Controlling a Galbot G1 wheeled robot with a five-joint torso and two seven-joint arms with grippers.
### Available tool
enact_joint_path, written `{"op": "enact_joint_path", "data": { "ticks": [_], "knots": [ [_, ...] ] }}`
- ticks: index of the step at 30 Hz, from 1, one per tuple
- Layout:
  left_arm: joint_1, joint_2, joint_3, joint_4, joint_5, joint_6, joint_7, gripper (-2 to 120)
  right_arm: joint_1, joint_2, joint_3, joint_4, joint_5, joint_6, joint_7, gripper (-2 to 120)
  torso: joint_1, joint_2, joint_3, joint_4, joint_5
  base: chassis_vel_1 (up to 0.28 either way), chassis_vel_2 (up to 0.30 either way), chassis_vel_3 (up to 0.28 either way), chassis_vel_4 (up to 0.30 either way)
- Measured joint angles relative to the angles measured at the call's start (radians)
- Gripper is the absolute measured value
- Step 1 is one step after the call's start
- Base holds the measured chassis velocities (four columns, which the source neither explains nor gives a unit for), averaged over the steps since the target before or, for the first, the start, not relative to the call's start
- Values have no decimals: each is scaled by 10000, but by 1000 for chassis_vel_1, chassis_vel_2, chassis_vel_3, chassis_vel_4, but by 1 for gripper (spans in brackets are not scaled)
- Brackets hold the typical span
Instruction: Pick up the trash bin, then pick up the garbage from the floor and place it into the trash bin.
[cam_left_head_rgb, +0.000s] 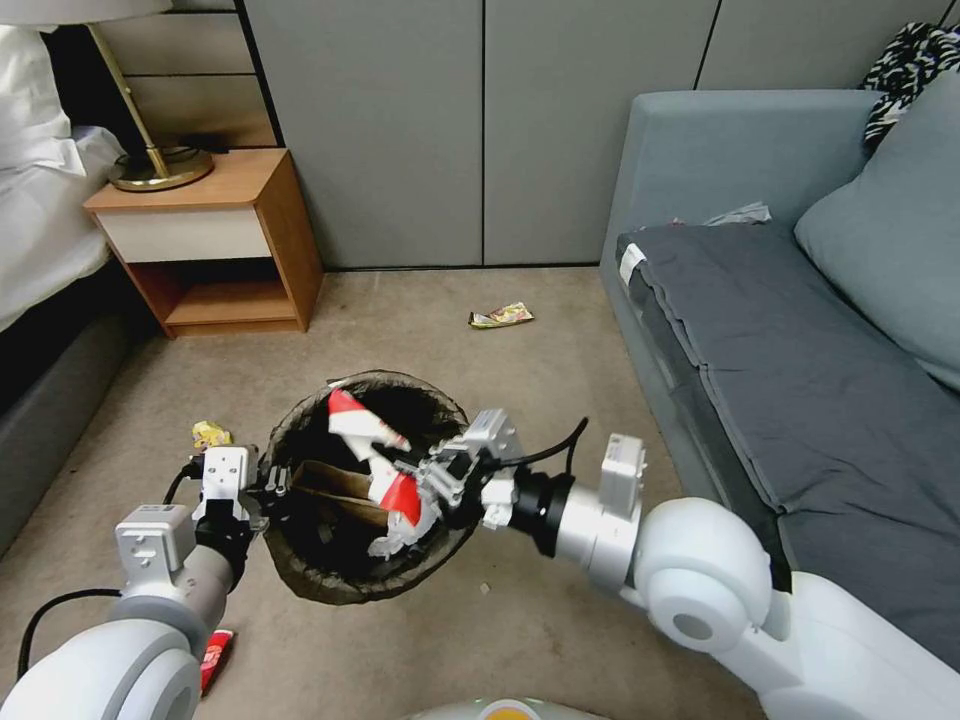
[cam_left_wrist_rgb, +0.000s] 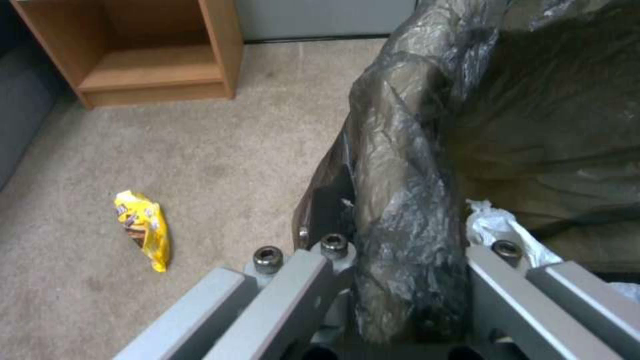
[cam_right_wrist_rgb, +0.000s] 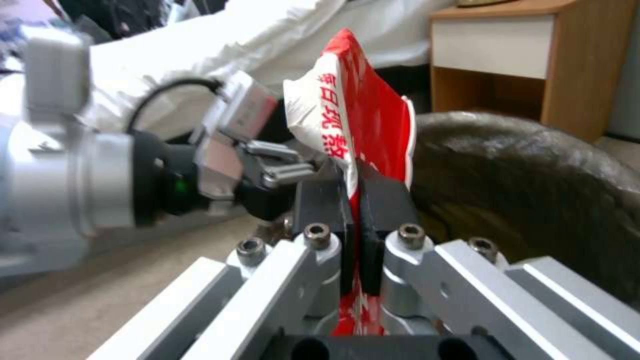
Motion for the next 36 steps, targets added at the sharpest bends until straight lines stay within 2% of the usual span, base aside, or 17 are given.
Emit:
{"op": "enact_joint_path", "data": {
  "ticks": [2, 4, 6, 7, 9, 13, 15, 16, 19, 21, 23, 25, 27, 34, 36],
  "knots": [
    [15, -11, 2, 0, 10, 0, 1, 1, 24, 63, -134, -92, -179, -34, 243, 10, 0, 0, 0, 0, 1, 0, 0, 0, 0],
    [21, -13, 2, 0, 13, 1, 1, 1, 29, 82, -168, -118, -213, -47, 349, 13, 0, 0, 0, 0, 0, 0, 0, 0, 0],
    [30, -25, 1, 0, 22, 1, 2, 1, 32, 137, -217, -165, -279, -110, 608, 25, 0, 0, 0, 0, 1, 0, 0, 0, 0],
    [30, -25, 1, 0, 22, 1, 2, 1, 32, 137, -217, -165, -279, -110, 608, 25, 0, 0, 0, 0, 1, 0, 0, 0, 0],
    [32, -61, 22, 0, 54, 2, 6, 1, 6, 200, -257, -233, -536, -201, 763, 38, 0, 0, 0, 0, 1, 0, 0, 0, 0],
    [34, -67, 28, 0, 66, 1, 12, 1, -27, 215, -261, -234, -582, -209, 825, 46, 0, 0, 0, -1, 1, 0, 0, 0, 0],
    [38, -71, 28, 0, 71, 2, 14, 1, -66, 233, -250, -231, -623, -211, 883, 58, 0, 0, 0, 0, 1, 0, 0, 0, 0],
    [38, -71, 28, 0, 71, 2, 14, 1, -66, 233, -250, -231, -623, -211, 883, 58, 0, 0, 0, 0, 1, 0, 0, 0, 0],
    [66, -96, 31, 0, 82, 2, 20, 1, -148, 264, -184, -190, -700, -212, 911, 73, -1, 0, 0, 0, 1, 0, 0, 0, 0],
    [68, -99, 32, 0, 83, 2, 21, 1, -160, 264, -176, -180, -704, -212, 911, 75, 0, 0, 0, 0, 1, 0, 0, 0, 0],
    [71, -105, 33, 0, 96, 2, 26, 1, -276, 256, -102, -104, -797, -215, 912, 86, 0, 0, 0, 0, 1, 0, 0, 0, 0],
    [72, -105, 33, 0, 97, 1, 27, 1, -317, 250, -70, -79, -833, -215, 912, 89, 0, 0, 0, 0, 0, 0, 0, 0, 0],
    [71, -105, 34, 0, 101, 2, 29, 1, -471, 228, 67, 23, -894, -214, 909, 99, 0, 0, 0, 0, 1, 0, 0, 0, 0],
    [50, -99, 36, 0, 110, 2, 33, 1, -897, 116, 728, 422, -1031, -192, 870, 100, -1, 0, 0, 0, 2, 0, 0, 0, 0],
    [27, -78, 22, 0, 113, 0, 36, 1, -1208, 1, 1393, 680, -1084, -127, 775, 100, 0, 0, 0, 0, 2, 0, 0, 0, 0]
  ]
}}
